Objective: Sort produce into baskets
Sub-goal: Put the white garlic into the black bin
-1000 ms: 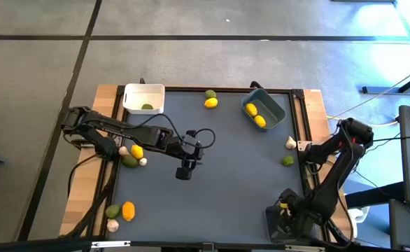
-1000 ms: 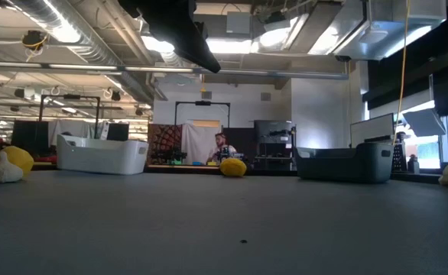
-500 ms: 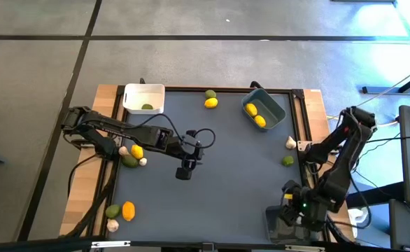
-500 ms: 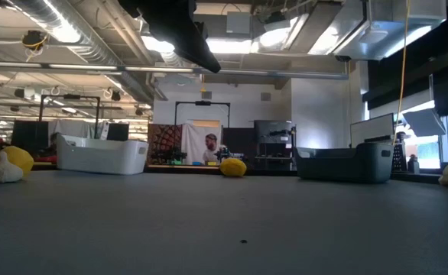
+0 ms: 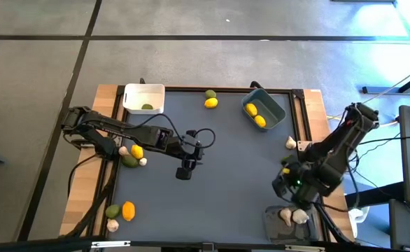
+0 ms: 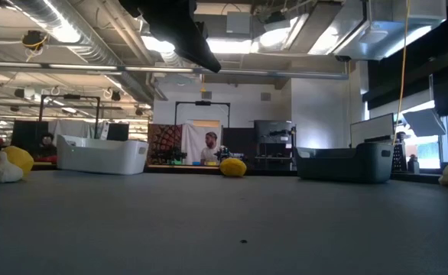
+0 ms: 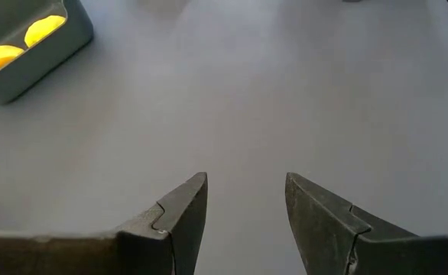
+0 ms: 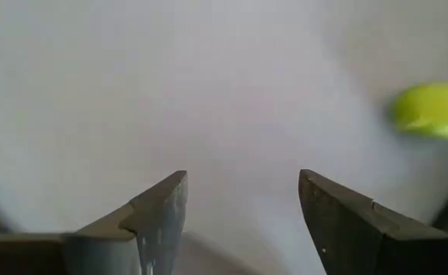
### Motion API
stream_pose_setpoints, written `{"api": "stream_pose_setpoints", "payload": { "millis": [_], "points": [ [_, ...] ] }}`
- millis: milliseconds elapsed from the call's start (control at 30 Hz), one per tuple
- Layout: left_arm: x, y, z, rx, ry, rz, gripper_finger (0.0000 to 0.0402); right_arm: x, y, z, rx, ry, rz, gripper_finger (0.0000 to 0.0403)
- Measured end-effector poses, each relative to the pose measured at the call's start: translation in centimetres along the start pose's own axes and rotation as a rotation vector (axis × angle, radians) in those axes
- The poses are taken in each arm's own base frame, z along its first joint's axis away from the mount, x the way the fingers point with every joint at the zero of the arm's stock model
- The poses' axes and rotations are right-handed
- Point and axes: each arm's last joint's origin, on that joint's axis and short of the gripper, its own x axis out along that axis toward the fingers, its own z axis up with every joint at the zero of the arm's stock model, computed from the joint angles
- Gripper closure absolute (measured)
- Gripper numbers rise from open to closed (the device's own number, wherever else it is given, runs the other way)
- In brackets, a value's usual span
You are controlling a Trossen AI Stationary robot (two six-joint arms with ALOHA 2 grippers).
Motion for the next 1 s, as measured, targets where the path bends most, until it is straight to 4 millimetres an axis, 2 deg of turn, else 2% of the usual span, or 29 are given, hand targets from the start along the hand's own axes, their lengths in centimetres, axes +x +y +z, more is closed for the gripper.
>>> {"api": "stream_pose_setpoints", "payload": {
  "millis": [300,567,767,867,1000],
  "points": [
    [0.0,0.0,0.0,-0.004,0.000,0.000,0.0229,0.7,-1.6,3.7,-0.039,-0.152,-0.260,0.0152],
    [0.0,0.0,0.0,-0.004,0.000,0.000,0.0229,1.2,-1.4,5.8,-0.137,-0.259,-0.303,0.0152],
    [0.0,-0.1,-0.1,-0.010,0.009,-0.028,0.0229,1.8,-1.5,7.6,-0.152,-0.205,-0.363,0.0151],
    [0.0,-0.2,-0.1,-0.005,0.006,-0.056,0.0229,2.1,-1.7,8.6,-0.141,-0.159,-0.395,0.0132],
    [0.0,-0.2,-0.1,-0.005,0.007,-0.058,0.0229,2.6,-2.2,10.3,-0.129,-0.097,-0.442,0.0086]
  ]
}}
